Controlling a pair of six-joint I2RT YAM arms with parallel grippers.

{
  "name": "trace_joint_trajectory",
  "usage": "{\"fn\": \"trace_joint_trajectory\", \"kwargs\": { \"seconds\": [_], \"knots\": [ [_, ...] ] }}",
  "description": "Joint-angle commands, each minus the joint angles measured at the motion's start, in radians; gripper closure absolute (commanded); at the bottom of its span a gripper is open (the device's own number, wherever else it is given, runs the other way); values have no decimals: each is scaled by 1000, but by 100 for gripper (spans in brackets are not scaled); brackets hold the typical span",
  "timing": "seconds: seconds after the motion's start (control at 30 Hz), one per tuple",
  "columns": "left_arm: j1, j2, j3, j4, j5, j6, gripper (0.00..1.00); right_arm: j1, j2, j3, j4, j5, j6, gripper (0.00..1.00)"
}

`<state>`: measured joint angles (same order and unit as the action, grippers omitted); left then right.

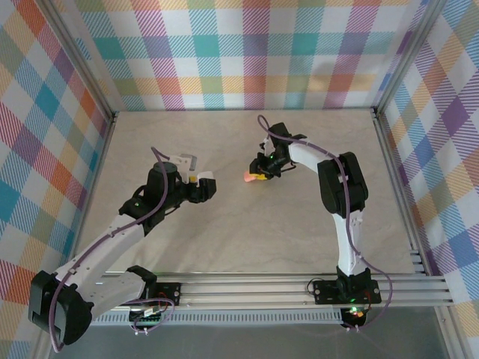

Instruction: Insert wireless bluetooth earbuds into charging case

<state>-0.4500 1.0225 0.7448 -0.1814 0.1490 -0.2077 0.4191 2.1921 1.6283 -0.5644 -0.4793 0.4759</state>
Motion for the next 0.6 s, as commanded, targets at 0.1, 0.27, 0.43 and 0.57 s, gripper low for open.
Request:
{"fn": "trace_joint_trajectory", "kwargs": {
  "seconds": [0.1,0.27,0.43,0.57],
  "knots": [
    [27,-4,37,23,40,18,23,-5,-9,40,-91,42,-37,57],
    [31,-25,63,-16,41,21,22,-19,-83,56,-166,108,-75,46],
    [45,-69,92,-47,10,89,18,-36,-213,43,-233,197,-145,37],
    [76,-76,134,-29,-66,153,8,-84,-341,-17,-255,259,-194,33]
  ]
}}
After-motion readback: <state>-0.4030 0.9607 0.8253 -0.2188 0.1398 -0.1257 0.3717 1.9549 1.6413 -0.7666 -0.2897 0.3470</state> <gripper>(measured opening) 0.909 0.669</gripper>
